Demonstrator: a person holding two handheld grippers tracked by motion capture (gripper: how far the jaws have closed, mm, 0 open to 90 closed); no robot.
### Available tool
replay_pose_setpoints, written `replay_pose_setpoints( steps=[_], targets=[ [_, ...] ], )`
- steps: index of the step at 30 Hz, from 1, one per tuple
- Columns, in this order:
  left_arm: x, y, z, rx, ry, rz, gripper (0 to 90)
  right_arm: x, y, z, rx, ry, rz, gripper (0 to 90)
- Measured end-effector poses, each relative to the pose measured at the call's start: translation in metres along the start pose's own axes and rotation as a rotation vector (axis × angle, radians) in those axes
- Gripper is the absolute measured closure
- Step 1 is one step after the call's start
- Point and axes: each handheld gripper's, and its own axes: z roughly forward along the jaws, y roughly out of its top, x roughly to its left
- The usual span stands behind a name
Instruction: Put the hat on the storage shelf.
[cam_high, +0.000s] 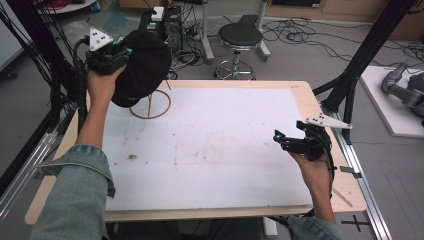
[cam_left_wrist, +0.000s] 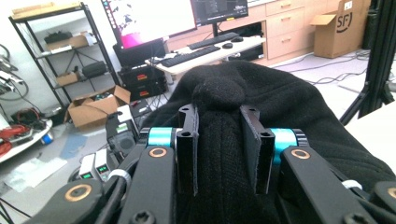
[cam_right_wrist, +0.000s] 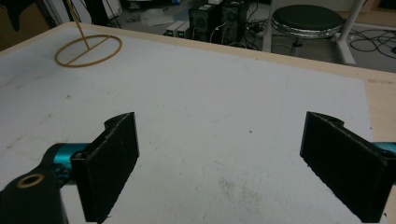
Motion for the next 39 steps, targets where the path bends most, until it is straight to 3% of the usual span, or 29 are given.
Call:
replay_pose_setpoints(
  steps=[6, 11, 23, 39],
  targets=[
    [0.002, 0.005, 0.007, 0.008, 0.007, 0.027, 70.2, 0.001, 0.000, 0.002, 0.006, 0.006, -0.004, 11.3],
    [-0.005, 0.009, 0.015, 0.008, -0.002, 0.061, 67.9, 0.000, 0.000, 0.002, 0.002, 0.004, -0.004, 11.3],
    [-0.016, 0.002, 0.026, 0.069, -0.014, 0.108, 59.8, -0.001, 0.000, -0.001, -0.005, 0.007, -0.001, 11.3],
    [-0.008, -0.013, 0.020, 0.090, -0.040, 0.038, 46.6, 0.000, 0.002, -0.001, -0.011, 0.010, -0.004, 11.3]
  ],
)
